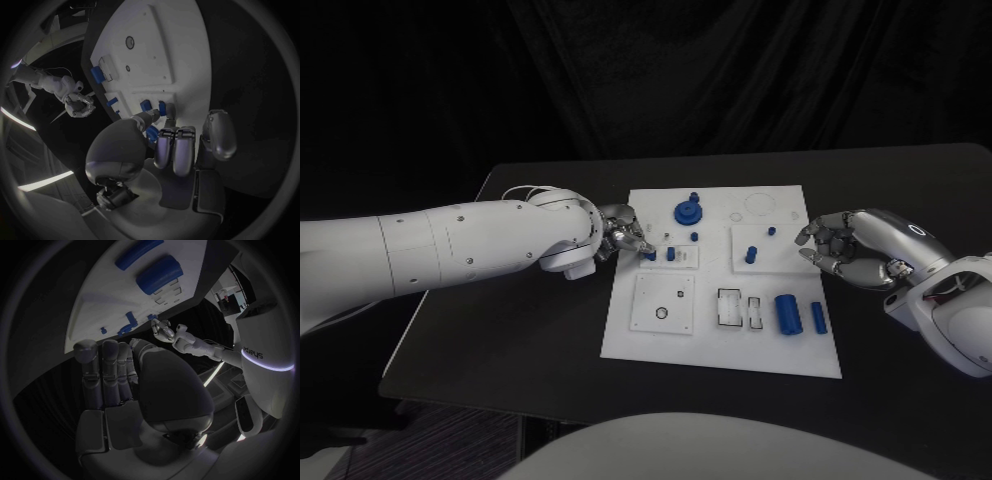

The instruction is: Assemble the parts on the task board

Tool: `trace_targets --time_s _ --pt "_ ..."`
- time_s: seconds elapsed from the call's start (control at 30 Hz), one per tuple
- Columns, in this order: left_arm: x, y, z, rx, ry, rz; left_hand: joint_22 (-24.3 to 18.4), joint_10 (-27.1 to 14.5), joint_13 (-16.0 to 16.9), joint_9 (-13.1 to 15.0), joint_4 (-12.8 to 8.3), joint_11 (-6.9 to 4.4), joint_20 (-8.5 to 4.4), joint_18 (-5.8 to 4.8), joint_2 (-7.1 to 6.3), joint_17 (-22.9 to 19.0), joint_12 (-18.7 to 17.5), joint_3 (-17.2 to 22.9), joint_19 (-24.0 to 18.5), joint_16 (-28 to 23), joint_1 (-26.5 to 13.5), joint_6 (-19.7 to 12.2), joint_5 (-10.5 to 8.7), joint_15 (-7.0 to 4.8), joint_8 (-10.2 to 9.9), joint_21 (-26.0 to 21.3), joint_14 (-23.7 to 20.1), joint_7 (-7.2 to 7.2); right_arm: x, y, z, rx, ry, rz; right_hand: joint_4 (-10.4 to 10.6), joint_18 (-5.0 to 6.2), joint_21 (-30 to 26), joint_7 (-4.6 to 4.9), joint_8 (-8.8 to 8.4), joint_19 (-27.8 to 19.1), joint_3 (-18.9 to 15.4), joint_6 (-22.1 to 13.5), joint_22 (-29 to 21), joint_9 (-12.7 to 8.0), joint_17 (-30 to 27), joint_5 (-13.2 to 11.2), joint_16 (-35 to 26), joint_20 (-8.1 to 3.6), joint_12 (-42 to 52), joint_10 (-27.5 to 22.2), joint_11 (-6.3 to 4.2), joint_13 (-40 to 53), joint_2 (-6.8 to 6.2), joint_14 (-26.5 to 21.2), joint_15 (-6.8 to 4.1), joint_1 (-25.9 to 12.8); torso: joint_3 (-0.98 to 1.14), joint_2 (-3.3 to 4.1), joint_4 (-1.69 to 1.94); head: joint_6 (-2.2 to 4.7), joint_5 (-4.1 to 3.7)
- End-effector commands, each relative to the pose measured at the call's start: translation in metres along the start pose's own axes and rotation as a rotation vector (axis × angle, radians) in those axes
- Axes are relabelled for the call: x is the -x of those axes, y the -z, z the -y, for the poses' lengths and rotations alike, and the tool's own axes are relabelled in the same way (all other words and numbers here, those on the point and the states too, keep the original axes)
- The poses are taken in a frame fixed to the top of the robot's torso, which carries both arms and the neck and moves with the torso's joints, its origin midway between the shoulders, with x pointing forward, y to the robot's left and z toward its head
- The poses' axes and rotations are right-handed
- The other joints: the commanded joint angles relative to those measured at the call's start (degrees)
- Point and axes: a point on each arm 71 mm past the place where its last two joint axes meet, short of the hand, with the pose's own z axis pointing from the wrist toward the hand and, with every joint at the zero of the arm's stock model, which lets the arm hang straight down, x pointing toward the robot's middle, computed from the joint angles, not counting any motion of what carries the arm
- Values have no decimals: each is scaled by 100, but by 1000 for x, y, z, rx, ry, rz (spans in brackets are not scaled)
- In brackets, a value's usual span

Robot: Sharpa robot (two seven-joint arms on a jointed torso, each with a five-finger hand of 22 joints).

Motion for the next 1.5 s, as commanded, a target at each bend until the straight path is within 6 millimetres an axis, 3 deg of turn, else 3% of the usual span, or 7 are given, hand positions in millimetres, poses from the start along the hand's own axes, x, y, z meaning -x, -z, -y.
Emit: trace_targets --time_s 0.03,0.2,0.4,0.6,0.93,1.13,1.5 --pt "-7 -1 -1 -10 -7 -34 921 614 1502 -88 290 58 38 84 -75 1510 15 -311 -31 -3 -326 -27 -372 38 -75 -33 585 78 -1 0 2 -21 -7 -10 23 82 -15 0 -39 -25 0 46 466 -9 -1 -1 -17 2 -38 -5 43 -8 10 -22 2 43 0 3 -2 1 7" --pt "-7 -1 -2 -14 -5 -34 922 614 1502 -202 704 85 70 87 -104 1510 15 -814 -30 -3 -635 -8 -654 65 -180 -42 585 102 -2 0 2 -23 -9 -12 23 82 -16 0 -39 -25 0 48 466 -9 -1 -1 -17 2 -38 -4 43 -8 10 -22 2 44 -2 4 -6 1 11" --pt "-7 -2 -5 -6 -6 -39 921 614 1502 -304 1203 92 82 91 40 1510 15 -1477 -30 -3 -794 37 -864 71 -270 -60 585 106 -2 0 2 -24 -11 -13 21 83 -22 -2 -40 -26 1 56 465 -9 -3 -2 -19 2 -38 -3 42 -9 11 -23 2 49 -3 7 -4 1 7" --pt "-5 -4 -9 11 -9 -45 924 614 1502 -315 1268 94 84 90 113 1510 15 -1564 -25 -3 -810 48 -884 73 -278 -53 585 107 -2 0 2 -25 -11 -14 21 83 -22 -2 -40 -26 1 56 465 -9 -3 -2 -19 2 -38 -3 42 -9 11 -23 2 49 2 2 0 1 2" --pt "-4 -4 -6 -31 -2 -29 937 614 1502 -122 1297 72 76 83 484 1510 15 -1950 -10 -3 -1100 112 -898 59 -97 -19 585 75 -2 0 2 -25 -11 -13 30 83 -26 -1 -52 -21 1 78 466 -16 -3 16 -18 3 -41 1 43 -13 23 -20 2 47 1 5 -1 1 14" --pt "-4 -4 -4 -60 -2 -29 935 614 1502 30 1288 67 72 84 718 1510 15 -2128 -25 -3 -1063 18 -564 60 9 -30 585 72 -2 0 2 -26 -11 -12 35 84 -32 -1 -59 -22 2 83 466 -19 -3 28 -18 3 -42 2 44 -15 30 -19 2 45 1 7 -1 1 11" --pt "-4 -5 -3 -75 -1 -26 938 614 1502 129 1288 61 71 83 921 1510 15 -2171 -26 -3 -954 3 -355 55 104 -19 585 59 -2 0 2 -28 -11 -10 41 85 -40 0 -68 -22 6 88 465 -23 -5 44 -20 3 -44 4 44 -17 42 -19 3 44 -3 4 0 1 10"
